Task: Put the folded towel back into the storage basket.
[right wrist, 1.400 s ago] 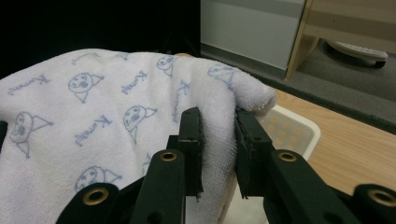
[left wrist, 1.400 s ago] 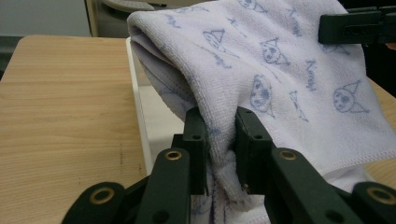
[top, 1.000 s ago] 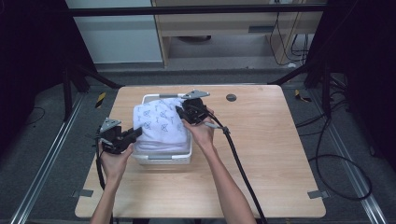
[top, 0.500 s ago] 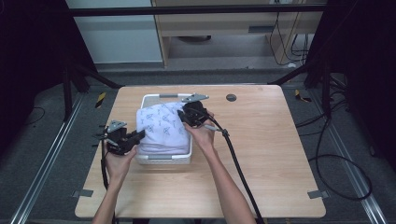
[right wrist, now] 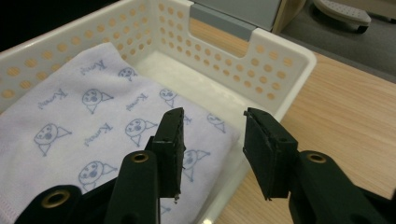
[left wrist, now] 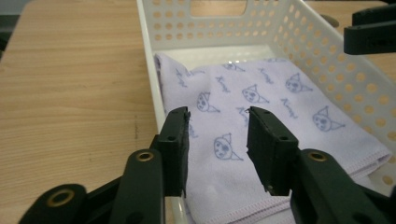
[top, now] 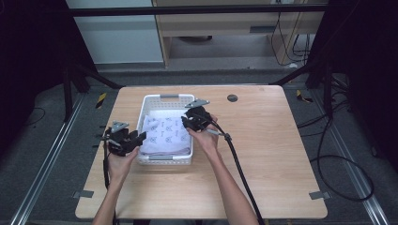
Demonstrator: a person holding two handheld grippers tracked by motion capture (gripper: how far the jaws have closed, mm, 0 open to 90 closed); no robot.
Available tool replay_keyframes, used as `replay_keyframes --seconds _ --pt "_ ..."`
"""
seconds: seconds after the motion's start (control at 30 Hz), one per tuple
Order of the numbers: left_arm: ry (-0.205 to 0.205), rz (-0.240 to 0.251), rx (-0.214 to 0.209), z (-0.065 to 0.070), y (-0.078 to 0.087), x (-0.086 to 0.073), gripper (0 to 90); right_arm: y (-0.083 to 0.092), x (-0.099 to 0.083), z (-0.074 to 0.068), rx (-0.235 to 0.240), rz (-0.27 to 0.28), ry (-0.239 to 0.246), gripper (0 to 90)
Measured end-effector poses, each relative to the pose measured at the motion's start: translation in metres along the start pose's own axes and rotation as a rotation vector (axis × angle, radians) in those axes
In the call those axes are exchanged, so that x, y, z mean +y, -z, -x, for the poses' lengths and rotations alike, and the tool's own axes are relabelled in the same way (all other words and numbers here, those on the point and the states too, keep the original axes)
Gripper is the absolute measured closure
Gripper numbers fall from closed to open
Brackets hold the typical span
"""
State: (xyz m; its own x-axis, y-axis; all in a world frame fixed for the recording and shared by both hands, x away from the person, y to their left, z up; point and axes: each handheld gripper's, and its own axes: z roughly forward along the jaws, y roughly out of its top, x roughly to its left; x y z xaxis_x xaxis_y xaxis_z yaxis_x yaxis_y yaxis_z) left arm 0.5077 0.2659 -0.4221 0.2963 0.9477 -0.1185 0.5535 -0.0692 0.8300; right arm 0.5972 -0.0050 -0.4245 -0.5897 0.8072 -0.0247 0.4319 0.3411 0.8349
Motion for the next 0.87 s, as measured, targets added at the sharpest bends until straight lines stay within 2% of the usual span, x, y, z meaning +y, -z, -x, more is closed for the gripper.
replay_keyframes --seconds 0.17,0.2,0.3,0.33,0.37,0.43,0.53,0.6,0.7,0.87 --pt "-0.004 0.048 -0.02 0.0 0.009 0.003 54.6 0.013 -0.001 0.005 -0.004 0.034 -0.005 51.0" --pt "-0.01 0.063 -0.026 0.001 0.012 0.003 51.5 0.022 -0.003 0.008 -0.003 0.05 -0.004 45.7" --pt "-0.033 0.101 -0.04 0.003 0.02 0.004 48.1 0.032 -0.006 0.012 0.005 0.065 -0.011 41.4" --pt "-0.044 0.109 -0.046 0.004 0.022 0.004 43.7 0.042 -0.009 0.017 0.017 0.075 -0.019 35.7" --pt "-0.055 0.114 -0.046 0.005 0.023 0.003 43.7 0.042 -0.009 0.017 0.017 0.075 -0.019 35.7" --pt "-0.075 0.121 -0.05 0.007 0.026 0.002 40.6 0.053 -0.014 0.023 0.02 0.095 -0.02 28.3" --pt "-0.108 0.122 -0.052 0.01 0.03 -0.003 35.6 0.067 -0.021 0.031 0.049 0.098 -0.037 21.5" --pt "-0.134 0.121 -0.043 0.01 0.035 -0.007 32.4 0.078 -0.028 0.036 0.046 0.1 -0.03 19.0" --pt "-0.137 0.128 -0.051 0.009 0.041 -0.012 29.3 0.095 -0.039 0.044 0.037 0.099 -0.032 16.1" --pt "-0.114 0.131 -0.083 0.005 0.049 -0.019 26.3 0.12 -0.06 0.057 0.04 0.1 -0.048 14.5"
